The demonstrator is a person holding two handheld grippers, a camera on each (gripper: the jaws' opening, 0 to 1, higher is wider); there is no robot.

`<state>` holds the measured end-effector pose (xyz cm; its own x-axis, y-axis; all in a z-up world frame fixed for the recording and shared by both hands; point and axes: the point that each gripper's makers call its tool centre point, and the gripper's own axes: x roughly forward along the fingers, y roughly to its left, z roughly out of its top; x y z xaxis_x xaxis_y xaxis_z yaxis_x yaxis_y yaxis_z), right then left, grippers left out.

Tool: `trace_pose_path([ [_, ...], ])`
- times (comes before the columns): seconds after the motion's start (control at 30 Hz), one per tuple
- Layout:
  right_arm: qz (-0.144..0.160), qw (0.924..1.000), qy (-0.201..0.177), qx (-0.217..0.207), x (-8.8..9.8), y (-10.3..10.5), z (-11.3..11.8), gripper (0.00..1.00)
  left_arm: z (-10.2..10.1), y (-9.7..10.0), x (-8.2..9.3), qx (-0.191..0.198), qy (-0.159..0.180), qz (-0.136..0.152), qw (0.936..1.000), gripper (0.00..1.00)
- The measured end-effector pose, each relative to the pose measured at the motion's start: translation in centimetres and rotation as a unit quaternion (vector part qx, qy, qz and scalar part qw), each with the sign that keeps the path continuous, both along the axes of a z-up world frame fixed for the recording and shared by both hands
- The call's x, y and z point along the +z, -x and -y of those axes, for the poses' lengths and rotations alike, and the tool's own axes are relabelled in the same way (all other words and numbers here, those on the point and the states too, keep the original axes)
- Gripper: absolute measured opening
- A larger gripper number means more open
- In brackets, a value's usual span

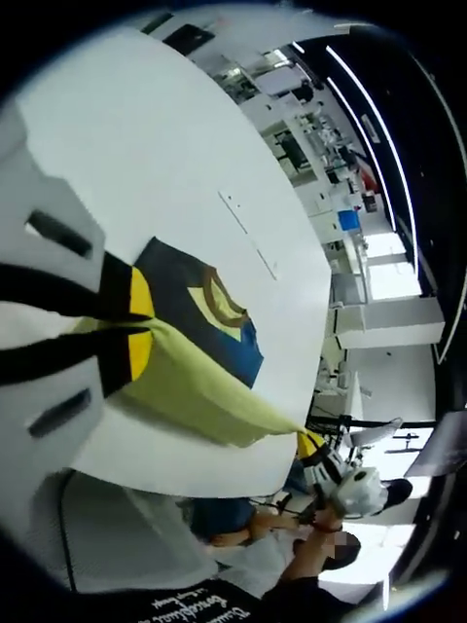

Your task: Fold the garment on the visible template until the final outline fits inside the template.

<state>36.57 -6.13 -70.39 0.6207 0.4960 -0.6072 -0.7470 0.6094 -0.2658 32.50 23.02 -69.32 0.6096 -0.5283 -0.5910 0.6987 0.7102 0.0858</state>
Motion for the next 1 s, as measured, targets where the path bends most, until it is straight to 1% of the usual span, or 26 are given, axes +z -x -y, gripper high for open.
trace_pose_path([
  [0.07, 0.005, 1.0, -0.001, -0.002, 0.1, -0.8, -0.1, 0.0, -0.2, -0.6, 0.1, 0.003, 0.003, 0.002, 1.0, 0.0],
  [0.27, 0.018, 0.9997, -0.009, -0.017, 0.2, -3.5, -0.5, 0.0, -0.8, -3.6, -0.1, 0.016, 0.01, 0.013, 0.9998, 0.0],
  [0.37, 0.025, 0.9995, 0.001, -0.02, 0.1, -4.7, -0.8, 0.0, -1.0, -4.8, -0.2, 0.021, 0.011, 0.015, 0.9996, 0.0],
  [0.47, 0.03, 0.9993, 0.011, -0.019, -0.1, -5.9, -1.0, 0.0, -1.3, -5.9, -0.4, 0.035, 0.027, 0.01, 0.999, 0.0],
  [0.53, 0.028, 0.9993, -0.002, -0.025, -0.1, -6.8, -1.1, 0.0, -1.5, -6.7, -0.4, 0.043, 0.031, 0.005, 0.9986, 0.0],
  [0.6, 0.025, 0.9992, -0.006, -0.029, -0.2, -7.4, -1.1, 0.0, -1.6, -7.5, -0.6, 0.04, 0.029, 0.007, 0.9987, 0.0],
  [0.67, 0.025, 0.999, -0.007, -0.036, -0.4, -8.0, -1.2, 0.0, -1.5, -8.1, -0.7, 0.045, 0.04, 0.003, 0.9982, 0.0],
  [0.73, 0.021, 0.9988, -0.009, -0.043, -0.7, -9.0, -1.1, 0.0, -1.7, -9.2, -1.2, 0.048, 0.041, -0.002, 0.998, 0.0],
  [0.8, 0.02, 0.9987, -0.004, -0.047, -1.1, -9.7, -1.2, 0.0, -1.6, -9.4, -1.6, 0.045, 0.031, -0.002, 0.9985, 0.0],
  [0.87, 0.019, 0.9985, 0.004, -0.051, -1.5, -10.3, -1.2, 0.0, -1.8, -10.1, -2.1, 0.047, 0.029, -0.006, 0.9985, 0.0],
  [1.0, 0.006, 0.9984, 0.015, -0.054, -3.2, -11.5, -1.6, 0.0, -2.1, -11.3, -3.3, 0.054, 0.024, -0.012, 0.9982, 0.0],
])
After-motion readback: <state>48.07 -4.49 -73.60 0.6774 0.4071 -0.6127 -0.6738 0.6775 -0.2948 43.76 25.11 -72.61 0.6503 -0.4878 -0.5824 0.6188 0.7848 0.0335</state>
